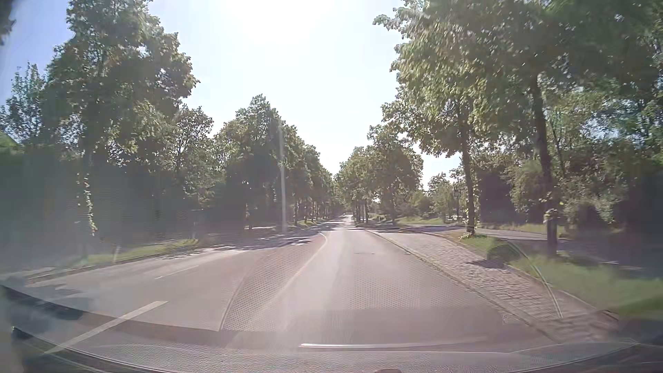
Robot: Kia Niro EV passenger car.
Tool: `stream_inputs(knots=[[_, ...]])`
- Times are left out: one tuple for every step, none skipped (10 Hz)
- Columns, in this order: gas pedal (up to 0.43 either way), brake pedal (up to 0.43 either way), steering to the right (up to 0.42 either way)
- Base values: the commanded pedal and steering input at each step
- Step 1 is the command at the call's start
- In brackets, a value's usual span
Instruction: Follow the waypoints while adhering to traffic rules and regulations
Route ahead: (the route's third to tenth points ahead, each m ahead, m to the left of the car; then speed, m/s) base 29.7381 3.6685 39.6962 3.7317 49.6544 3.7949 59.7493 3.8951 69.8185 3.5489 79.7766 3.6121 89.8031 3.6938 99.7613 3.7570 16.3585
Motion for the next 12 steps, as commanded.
stream_inputs(knots=[[0.110,0.012,-0.003],[0.118,0.012,-0.003],[0.130,0.012,-0.004],[0.150,0.012,-0.007],[0.150,0.012,-0.010],[0.150,0.012,-0.012],[0.150,0.012,-0.012],[0.150,0.012,-0.012],[0.150,0.012,-0.012],[0.157,0.012,-0.011],[0.169,0.012,-0.008],[0.169,0.012,-0.007]])
